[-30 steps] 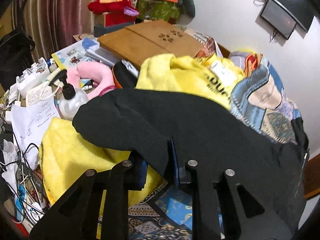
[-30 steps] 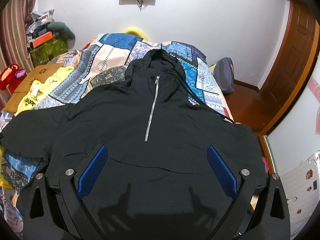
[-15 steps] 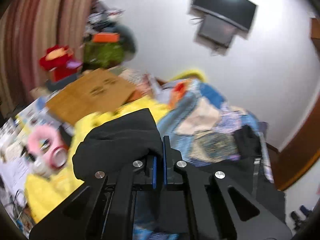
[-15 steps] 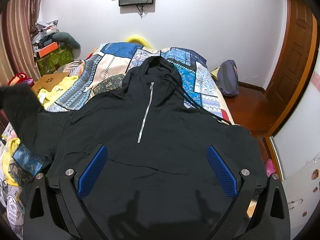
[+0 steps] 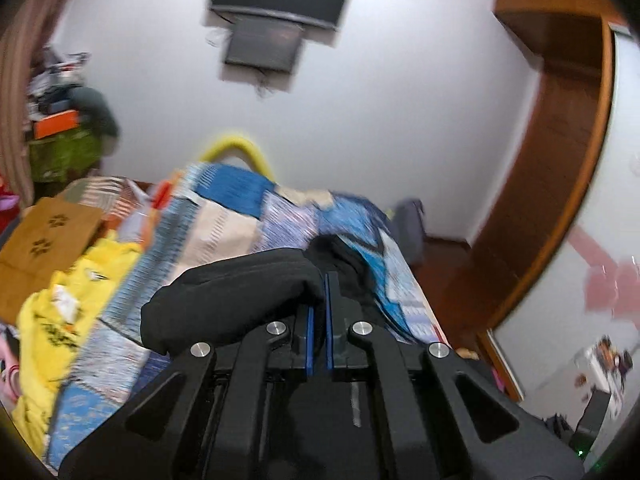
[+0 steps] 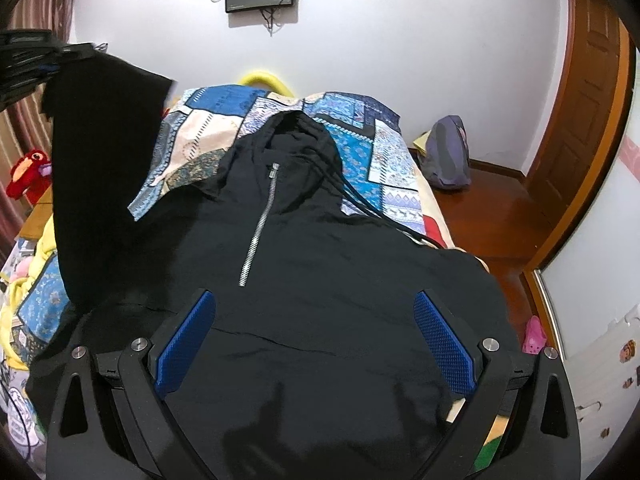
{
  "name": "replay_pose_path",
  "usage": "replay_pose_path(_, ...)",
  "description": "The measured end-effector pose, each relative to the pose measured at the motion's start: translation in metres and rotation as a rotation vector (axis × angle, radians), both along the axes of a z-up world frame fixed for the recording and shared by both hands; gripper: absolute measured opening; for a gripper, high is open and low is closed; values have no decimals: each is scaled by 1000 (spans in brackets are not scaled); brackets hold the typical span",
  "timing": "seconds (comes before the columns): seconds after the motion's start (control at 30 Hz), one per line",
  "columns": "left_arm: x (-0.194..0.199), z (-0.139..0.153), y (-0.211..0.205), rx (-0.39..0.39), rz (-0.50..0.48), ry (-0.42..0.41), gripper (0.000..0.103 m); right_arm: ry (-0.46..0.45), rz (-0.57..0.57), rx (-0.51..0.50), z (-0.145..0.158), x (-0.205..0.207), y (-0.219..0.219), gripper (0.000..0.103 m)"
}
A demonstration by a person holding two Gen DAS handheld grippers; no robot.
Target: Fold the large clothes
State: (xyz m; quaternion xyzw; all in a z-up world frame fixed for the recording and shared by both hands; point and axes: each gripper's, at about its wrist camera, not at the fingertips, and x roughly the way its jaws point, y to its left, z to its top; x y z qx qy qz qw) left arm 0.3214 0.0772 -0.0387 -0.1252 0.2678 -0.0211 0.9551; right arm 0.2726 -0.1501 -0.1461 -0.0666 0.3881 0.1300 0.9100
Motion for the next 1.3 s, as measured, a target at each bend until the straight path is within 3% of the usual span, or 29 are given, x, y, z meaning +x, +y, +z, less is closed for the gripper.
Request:
replay_pose_path(0.2,29,-65,-72,30,-188,186,3,35,-30,-23,-12,5,-19,99)
replay_pose_path(0.4,28,-136,-133,157,-355,386,3,78,-48,-45,-26,7,-33,99)
replay_pose_path(0.53,16,-167,-150,155,-433,478,5,104,-58,-59,-34,6,-39,99)
replay_pose_path(0.6,9,-179,-155,172,-457,506,8,118,-59,-61,-36,5,-41,99)
replay_pose_path(0.77,-9,-201,-156,189,-509,601,34,130,-56,-72,-35,4,-40,99)
replay_pose_path(1.0,-44,-178,-113,187,-474,528,48,138,7,-46,-27,8,-19,99)
replay_pose_path(1.13,-51,-161,-65,202,-368,462,51,140,69,-45,-25,10,9,99)
replay_pose_path(1.3,-57,-156,2,186,-217,438,51,134,169,-102,-30,12,55,99)
